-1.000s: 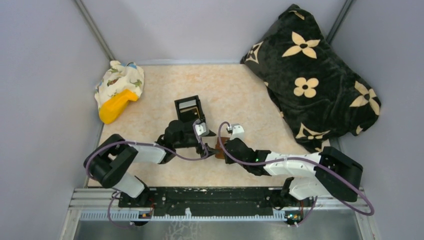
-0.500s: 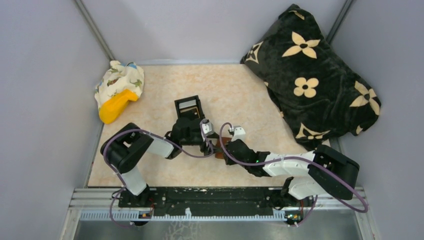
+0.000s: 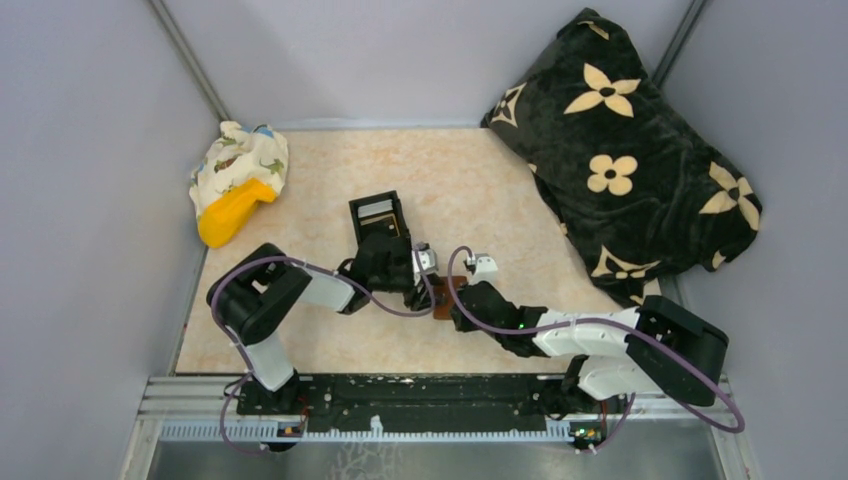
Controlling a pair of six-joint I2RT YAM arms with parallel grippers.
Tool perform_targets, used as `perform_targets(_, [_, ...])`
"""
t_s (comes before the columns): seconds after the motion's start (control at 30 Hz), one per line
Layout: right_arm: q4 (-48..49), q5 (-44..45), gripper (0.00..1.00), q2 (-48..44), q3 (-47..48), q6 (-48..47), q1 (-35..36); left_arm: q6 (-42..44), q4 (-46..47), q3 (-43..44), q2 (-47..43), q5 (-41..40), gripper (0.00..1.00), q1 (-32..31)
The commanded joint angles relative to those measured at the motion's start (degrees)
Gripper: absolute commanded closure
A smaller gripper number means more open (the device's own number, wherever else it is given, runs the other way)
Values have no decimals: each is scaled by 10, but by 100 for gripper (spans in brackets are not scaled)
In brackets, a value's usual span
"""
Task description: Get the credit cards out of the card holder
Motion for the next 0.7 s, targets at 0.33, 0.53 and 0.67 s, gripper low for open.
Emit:
perform_targets(0.33, [-23, 10, 100, -31, -4, -2, -4, 41, -107, 25, 16, -72, 47, -41])
perform_targets(0.53, [-28, 16, 100, -34, -5, -4, -4, 34, -126, 32, 25, -82, 100, -40])
perform_targets(0.67, [-29, 17, 100, -32, -5, -4, -4, 19, -120, 29, 23, -73, 100, -41])
